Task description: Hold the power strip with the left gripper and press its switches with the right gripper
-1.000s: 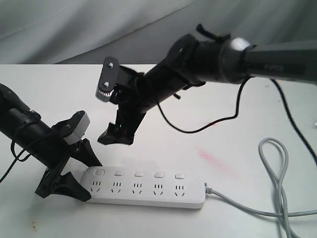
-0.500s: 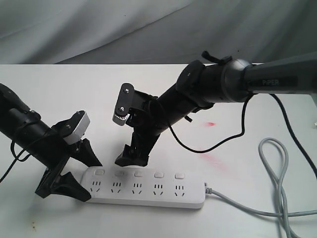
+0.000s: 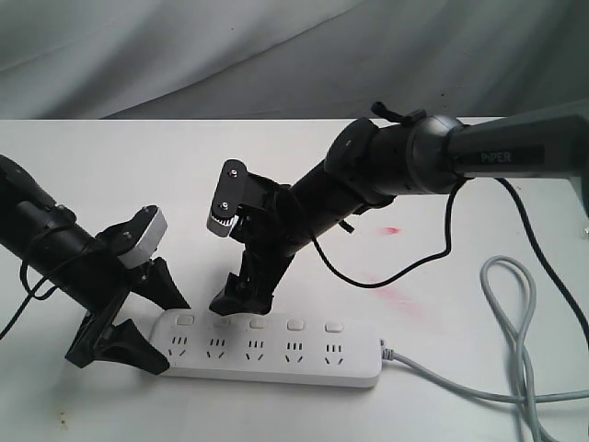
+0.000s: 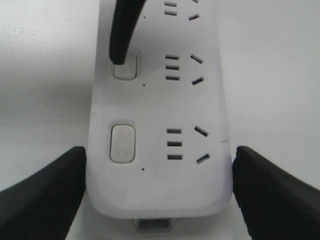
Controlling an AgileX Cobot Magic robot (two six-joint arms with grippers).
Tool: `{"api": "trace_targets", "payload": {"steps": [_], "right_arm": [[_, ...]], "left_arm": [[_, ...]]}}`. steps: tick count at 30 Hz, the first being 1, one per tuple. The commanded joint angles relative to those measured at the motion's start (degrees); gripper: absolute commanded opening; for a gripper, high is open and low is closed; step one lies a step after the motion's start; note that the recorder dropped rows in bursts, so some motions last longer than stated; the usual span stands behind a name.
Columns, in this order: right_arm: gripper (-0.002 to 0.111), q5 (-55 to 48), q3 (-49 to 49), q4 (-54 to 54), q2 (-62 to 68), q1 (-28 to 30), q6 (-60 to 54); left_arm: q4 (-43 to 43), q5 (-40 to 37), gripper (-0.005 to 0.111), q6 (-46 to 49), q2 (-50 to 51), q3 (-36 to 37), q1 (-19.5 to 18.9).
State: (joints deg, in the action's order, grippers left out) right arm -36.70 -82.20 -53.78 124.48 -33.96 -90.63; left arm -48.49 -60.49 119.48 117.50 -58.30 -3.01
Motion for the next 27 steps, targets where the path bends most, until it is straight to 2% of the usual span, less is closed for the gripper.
{"api": "trace_targets", "payload": {"steps": [1, 20, 27], "right_arm": [[0.104, -0.42, 0.23, -0.64, -0.10, -0.32, -0.28], [0.104, 0.26, 0.83, 1.14, 1.78, -0.67, 0.01], [0.104, 7.40, 4.42, 5.14, 1.89, -2.09, 0.01]], "left_arm": [[1.35, 0.58, 0.000, 0.48, 0.05, 0.32, 0.25], [1.35, 0.58, 0.000, 0.48, 0.05, 0.32, 0.25], [1.35, 0.58, 0.000, 0.48, 0.05, 0.32, 0.25]]}}
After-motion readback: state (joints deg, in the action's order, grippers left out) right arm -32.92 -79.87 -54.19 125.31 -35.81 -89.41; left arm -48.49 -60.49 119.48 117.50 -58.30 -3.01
